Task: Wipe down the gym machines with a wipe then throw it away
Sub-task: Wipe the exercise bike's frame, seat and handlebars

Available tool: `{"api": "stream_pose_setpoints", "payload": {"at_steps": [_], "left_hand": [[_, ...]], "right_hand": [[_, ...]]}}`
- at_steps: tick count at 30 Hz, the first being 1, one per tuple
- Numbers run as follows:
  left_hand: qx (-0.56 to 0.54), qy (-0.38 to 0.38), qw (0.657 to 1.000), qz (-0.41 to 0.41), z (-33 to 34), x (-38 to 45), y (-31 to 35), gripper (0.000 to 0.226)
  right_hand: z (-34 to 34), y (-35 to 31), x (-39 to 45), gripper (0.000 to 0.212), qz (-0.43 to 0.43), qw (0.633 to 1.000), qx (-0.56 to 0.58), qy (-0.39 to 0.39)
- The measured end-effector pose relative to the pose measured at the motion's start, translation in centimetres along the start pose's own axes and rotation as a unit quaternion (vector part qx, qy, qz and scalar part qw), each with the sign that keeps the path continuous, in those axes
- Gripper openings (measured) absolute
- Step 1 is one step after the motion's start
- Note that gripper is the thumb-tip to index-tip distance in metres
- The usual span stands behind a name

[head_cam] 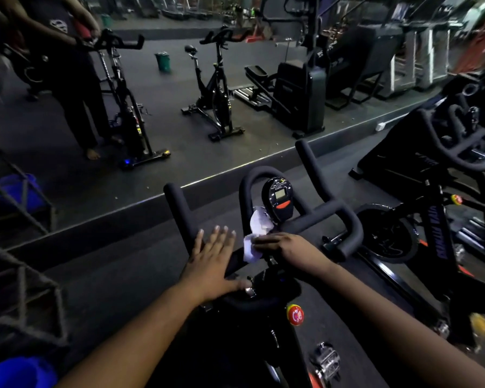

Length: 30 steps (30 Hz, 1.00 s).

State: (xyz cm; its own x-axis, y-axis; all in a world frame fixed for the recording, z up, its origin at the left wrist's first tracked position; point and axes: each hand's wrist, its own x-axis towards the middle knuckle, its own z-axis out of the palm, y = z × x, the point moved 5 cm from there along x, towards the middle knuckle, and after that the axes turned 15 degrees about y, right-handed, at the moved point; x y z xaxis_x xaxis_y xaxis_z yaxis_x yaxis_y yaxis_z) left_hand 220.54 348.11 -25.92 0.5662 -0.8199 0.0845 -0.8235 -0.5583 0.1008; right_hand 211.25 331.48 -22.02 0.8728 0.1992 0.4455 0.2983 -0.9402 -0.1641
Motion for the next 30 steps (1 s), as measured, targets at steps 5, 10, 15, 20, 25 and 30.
{"api": "stream_pose_setpoints", "payload": {"at_steps": [5, 10, 15, 20, 25, 30], "left_hand": [[-0.024, 0.025, 0.999, -0.033, 0.0, 1.9, 2.5, 0.125], [-0.007, 0.096, 0.995, 0.003, 0.8, 3.7, 4.0, 0.124], [0.010, 0.105, 0.994, 0.004, 1.0, 3.7, 4.0, 0.123], [0.008, 0.101, 0.995, 0.002, 1.1, 3.7, 4.0, 0.122], [0.004, 0.099, 0.995, 0.011, 1.1, 3.5, 3.9, 0.117], [0.004, 0.097, 0.995, 0.018, 1.0, 3.6, 3.9, 0.113]], "right_hand": [[-4.6, 2.4, -3.4, 0.035, 0.090, 0.976, -0.050, 0.189], [-4.7, 5.1, -5.3, 0.032, 0.214, 0.939, -0.063, 0.260], [-1.0, 4.8, -5.8, 0.055, 0.284, 0.949, 0.020, 0.137], [-3.2, 2.7, -5.6, 0.033, 0.236, 0.960, -0.002, 0.152], [-6.1, 4.7, -3.5, 0.020, 0.336, 0.889, 0.123, 0.287], [-7.4, 6.4, 2.1, 0.016, 0.307, 0.900, 0.051, 0.306]]}}
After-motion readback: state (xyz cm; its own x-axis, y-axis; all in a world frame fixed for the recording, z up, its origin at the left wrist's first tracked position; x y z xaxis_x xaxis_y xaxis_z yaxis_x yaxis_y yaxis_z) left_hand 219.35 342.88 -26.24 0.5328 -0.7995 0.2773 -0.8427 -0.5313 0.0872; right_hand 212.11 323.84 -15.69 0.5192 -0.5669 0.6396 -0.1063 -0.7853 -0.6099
